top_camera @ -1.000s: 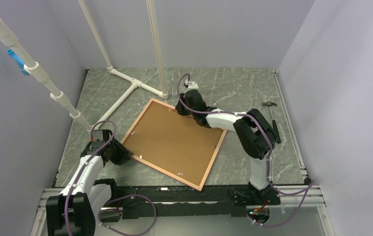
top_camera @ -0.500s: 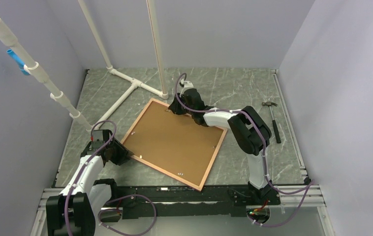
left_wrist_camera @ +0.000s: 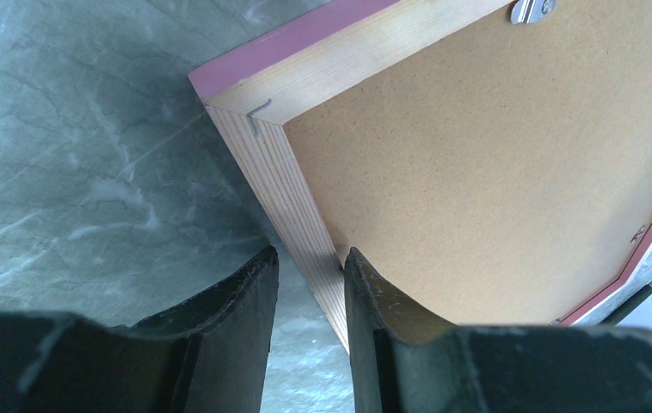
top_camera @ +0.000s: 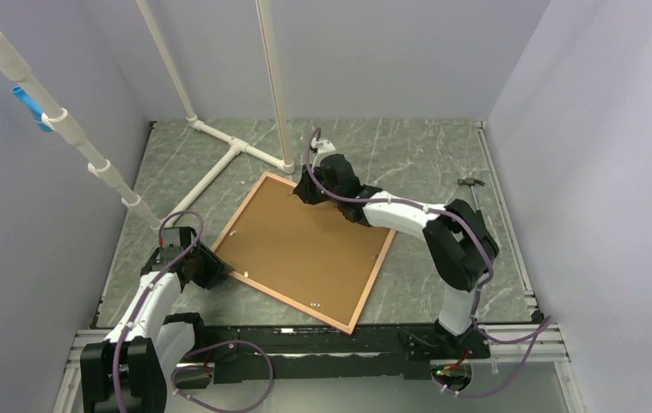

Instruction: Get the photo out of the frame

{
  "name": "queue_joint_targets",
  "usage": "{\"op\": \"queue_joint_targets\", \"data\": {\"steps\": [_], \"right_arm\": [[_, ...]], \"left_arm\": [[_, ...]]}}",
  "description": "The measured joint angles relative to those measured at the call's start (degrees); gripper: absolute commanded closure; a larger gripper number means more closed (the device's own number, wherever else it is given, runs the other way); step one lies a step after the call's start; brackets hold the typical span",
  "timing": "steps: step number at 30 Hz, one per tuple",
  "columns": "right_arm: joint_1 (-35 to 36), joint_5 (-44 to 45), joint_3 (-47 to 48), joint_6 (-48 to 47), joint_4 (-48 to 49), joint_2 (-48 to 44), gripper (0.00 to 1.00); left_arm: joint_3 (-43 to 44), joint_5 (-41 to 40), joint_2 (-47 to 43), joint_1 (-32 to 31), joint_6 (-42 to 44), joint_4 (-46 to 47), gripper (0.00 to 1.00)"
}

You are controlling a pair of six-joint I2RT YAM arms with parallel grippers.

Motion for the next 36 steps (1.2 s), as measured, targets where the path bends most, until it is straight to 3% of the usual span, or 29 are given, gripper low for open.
{"op": "queue_joint_targets", "data": {"steps": [2,6,10,14,18,20,36], "right_arm": [[2.2,0.0,-1.7,-0.5,0.0,-2.4,1.00],[11.3,0.1,-5.7,-2.0,-0.3,-5.1,1.00],[18.7,-1.3,-8.0,-2.2,-1.1,-5.1,1.00],[22.3,-1.6,-8.2,-2.7,-1.7,-5.1,1.00],[24.4,-0.6,-8.2,-3.5,-1.8,-5.1,1.00],[25.2,0.0,-8.2,-3.9,-1.8,-5.1,1.00],[28.5,4.9,-5.9,-4.6,-0.5,-1.3,1.00]], "left_arm": [[0.0,0.0,0.0,0.0,0.0,0.1,0.58],[-0.1,0.8,0.0,0.0,0.2,0.8,0.43],[-0.1,1.7,-0.4,0.0,0.0,1.5,0.43],[-0.1,1.5,0.2,0.0,-0.2,1.5,0.50],[0.4,1.2,2.5,0.0,0.0,1.4,0.75],[0.5,1.3,3.2,0.2,-0.4,1.4,0.82],[-0.4,1.1,1.2,0.3,-2.9,1.6,1.00]]}}
